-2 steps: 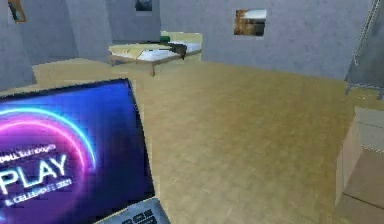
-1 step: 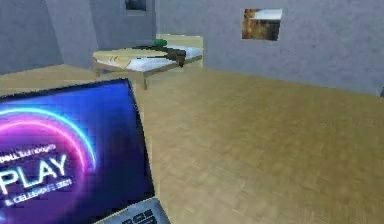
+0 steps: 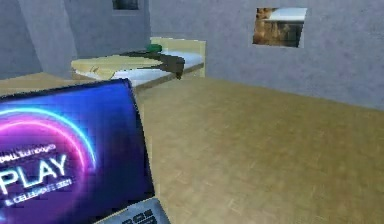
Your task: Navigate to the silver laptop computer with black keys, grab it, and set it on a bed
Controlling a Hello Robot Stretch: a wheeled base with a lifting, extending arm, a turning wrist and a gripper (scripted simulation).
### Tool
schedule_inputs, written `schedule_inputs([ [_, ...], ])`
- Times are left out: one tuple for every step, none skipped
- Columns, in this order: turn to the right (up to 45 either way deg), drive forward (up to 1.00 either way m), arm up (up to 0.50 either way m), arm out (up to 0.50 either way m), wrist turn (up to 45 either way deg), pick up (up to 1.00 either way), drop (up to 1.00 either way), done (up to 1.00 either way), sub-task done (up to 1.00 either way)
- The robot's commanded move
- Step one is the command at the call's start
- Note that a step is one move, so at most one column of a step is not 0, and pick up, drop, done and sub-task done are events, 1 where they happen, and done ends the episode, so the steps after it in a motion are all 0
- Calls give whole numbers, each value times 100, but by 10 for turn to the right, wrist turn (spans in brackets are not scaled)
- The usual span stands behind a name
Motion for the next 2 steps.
schedule_inputs([
  [0,100,0,0,0,0,0,0,0],
  [0,100,0,0,0,0,0,0,0],
])
